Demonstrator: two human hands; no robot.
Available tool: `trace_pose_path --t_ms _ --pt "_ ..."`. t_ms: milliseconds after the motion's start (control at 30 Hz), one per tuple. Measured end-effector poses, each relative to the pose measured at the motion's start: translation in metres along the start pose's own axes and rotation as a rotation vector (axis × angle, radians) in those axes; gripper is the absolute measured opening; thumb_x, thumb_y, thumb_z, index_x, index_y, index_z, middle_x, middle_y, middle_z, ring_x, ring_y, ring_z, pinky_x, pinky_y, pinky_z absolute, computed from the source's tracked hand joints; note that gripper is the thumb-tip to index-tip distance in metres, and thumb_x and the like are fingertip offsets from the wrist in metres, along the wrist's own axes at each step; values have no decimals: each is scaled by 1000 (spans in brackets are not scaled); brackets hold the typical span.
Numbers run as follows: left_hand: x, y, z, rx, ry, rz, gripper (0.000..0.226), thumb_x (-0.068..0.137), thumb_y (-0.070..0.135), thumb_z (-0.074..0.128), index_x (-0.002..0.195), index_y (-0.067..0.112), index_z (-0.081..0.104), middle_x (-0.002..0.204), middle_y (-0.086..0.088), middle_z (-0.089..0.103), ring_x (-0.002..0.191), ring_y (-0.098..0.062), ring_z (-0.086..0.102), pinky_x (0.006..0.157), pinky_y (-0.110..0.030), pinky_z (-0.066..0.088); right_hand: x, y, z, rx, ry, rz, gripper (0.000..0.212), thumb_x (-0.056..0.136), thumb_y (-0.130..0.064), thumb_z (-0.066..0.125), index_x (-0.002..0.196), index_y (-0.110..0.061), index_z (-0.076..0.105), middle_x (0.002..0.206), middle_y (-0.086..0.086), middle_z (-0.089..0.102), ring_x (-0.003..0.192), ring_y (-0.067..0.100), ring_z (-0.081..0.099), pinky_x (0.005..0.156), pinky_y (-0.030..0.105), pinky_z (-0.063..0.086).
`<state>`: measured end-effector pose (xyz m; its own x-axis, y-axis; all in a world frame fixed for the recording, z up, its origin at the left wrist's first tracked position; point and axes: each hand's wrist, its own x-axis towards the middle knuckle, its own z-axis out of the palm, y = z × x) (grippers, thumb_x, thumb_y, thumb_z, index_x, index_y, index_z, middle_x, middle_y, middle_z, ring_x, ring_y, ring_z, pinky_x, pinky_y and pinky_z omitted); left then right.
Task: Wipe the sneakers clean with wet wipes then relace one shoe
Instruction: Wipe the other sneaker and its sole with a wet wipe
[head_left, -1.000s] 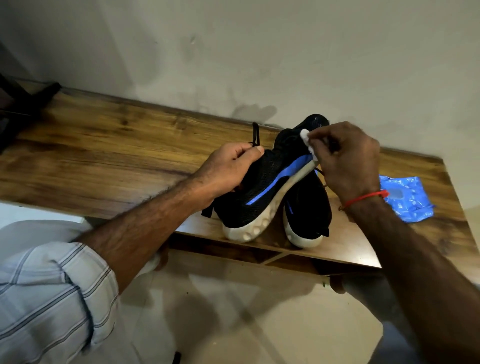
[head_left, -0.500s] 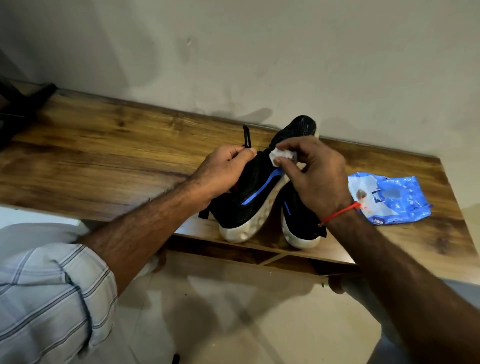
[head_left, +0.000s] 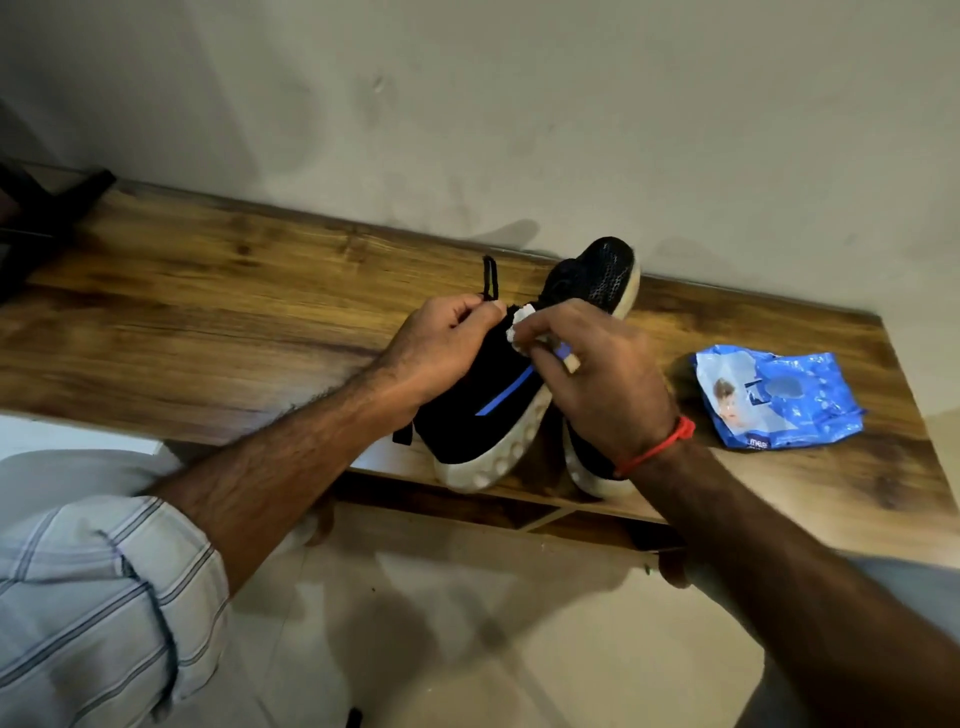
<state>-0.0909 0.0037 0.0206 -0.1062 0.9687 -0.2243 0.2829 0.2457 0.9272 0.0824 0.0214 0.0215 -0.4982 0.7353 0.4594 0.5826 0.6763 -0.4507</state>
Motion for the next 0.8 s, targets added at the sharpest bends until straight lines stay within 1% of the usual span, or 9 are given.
trace_pose_path --t_ms 133,233,300,433,500,567,633,700,800 --pt "-2 2 3 -25 -8 15 37 103 40 52 73 22 62 59 10 53 55 -7 53 58 -29 40 7 7 -8 -8 84 93 11 85 -2 71 92 -10 71 94 0 71 87 11 66 85 2 39" --pt "0 1 1 15 -1 20 39 104 40 50 72 22 62 56 13 52 52 -2 49 55 -25 39 -5 -21 1 48 31 -4 11 85 0 71 93 -7 71 94 2 70 90 9 64 86 12 47" --pt "0 2 0 26 -10 13 39 105 41 50 73 22 63 58 11 54 54 -3 51 55 -24 40 -5 -18 0 20 21 -30 12 83 2 71 92 -6 70 93 3 70 89 13 64 85 14 46" --pt "-3 -1 5 57 -29 57 43 104 41 50 74 14 63 56 11 50 54 -8 52 54 -29 39 15 32 -15 -123 115 137 14 77 1 70 85 -10 71 87 4 72 82 20 67 80 17 42" --pt "-4 -1 6 111 -34 107 42 104 41 51 75 13 63 56 11 51 54 -11 53 52 -33 42 18 48 -23 -135 185 214 12 77 -3 71 83 -14 71 85 0 72 79 11 63 77 9 39" --pt "-4 0 4 177 -38 154 42 104 41 51 81 9 65 64 -1 58 59 -22 60 52 -42 50 18 56 -28 -121 256 272 9 81 -8 72 84 -17 71 84 -4 70 77 4 59 75 3 36" --pt "-2 2 0 213 -44 177 40 104 42 52 87 10 68 75 -12 67 70 -30 67 57 -47 54 17 61 -33 -99 304 296 4 86 -14 72 88 -17 72 86 -5 71 80 8 63 78 14 46" --pt "-2 2 -4 221 -42 179 37 103 42 52 87 15 69 80 -12 70 72 -28 68 58 -44 54 16 66 -38 -82 324 300 7 88 -16 72 94 -16 74 91 -2 72 87 14 66 82 28 52" --pt "-1 2 -5 221 -22 160 38 103 43 52 83 14 68 73 -5 65 62 -17 62 56 -34 45 14 59 -35 -117 293 251 10 87 -12 71 96 -13 75 98 2 72 92 17 66 86 17 45"
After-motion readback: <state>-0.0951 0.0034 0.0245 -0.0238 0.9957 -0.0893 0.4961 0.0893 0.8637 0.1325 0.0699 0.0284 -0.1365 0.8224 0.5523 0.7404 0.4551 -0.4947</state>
